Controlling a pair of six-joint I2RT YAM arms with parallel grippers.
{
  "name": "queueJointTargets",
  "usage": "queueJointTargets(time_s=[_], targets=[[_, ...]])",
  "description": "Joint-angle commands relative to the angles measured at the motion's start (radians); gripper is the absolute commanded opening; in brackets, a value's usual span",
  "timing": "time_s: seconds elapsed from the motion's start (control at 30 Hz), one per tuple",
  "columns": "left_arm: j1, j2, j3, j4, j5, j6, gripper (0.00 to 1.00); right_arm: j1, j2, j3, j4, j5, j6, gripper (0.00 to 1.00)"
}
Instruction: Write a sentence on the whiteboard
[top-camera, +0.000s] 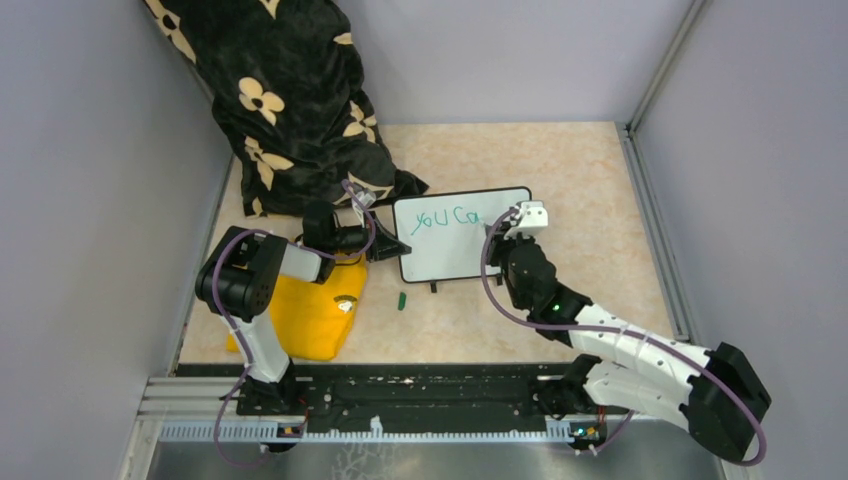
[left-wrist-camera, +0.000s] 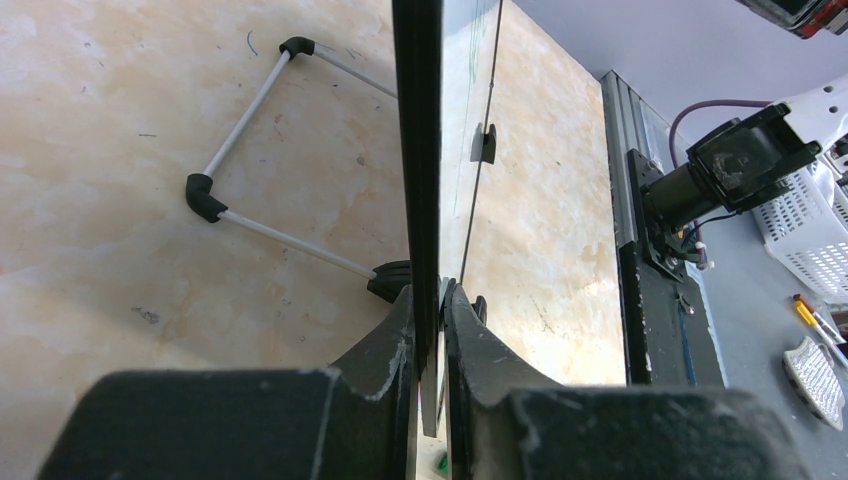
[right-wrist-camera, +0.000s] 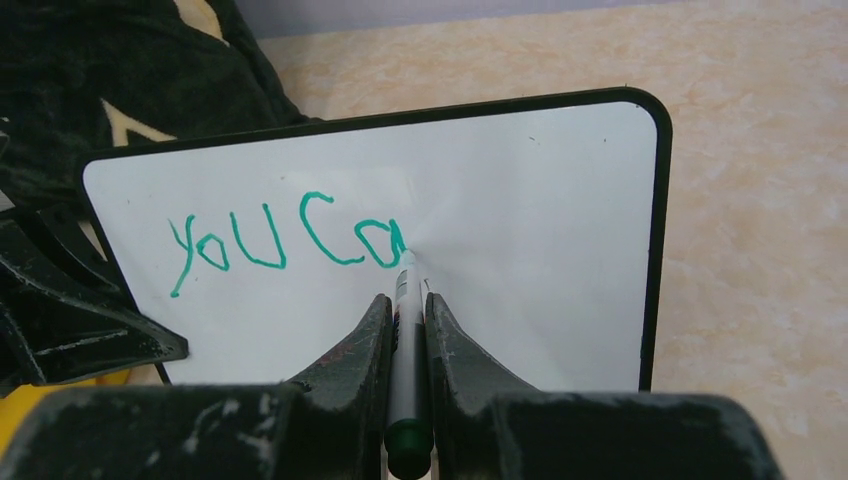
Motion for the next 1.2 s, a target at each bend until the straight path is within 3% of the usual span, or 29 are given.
queueJointTargets(time_s=[0.0,0.7,1.17], targets=[[-0.01,0.013,0.007,-0.056,-0.05,0.067,0.0,-0.009,-0.054,0.019,0.024,0.011,-0.006,0.0],[-0.01,0.014,0.006,-0.055,-0.049,0.067,0.0,-0.024,-0.007,0.044,0.123,0.017,-0.049,0.0],[-0.01,0.014,0.006,-0.054,-0.049,0.067,0.0,-0.032,0.006,0.026,0.086,0.015,-0.02,0.0]])
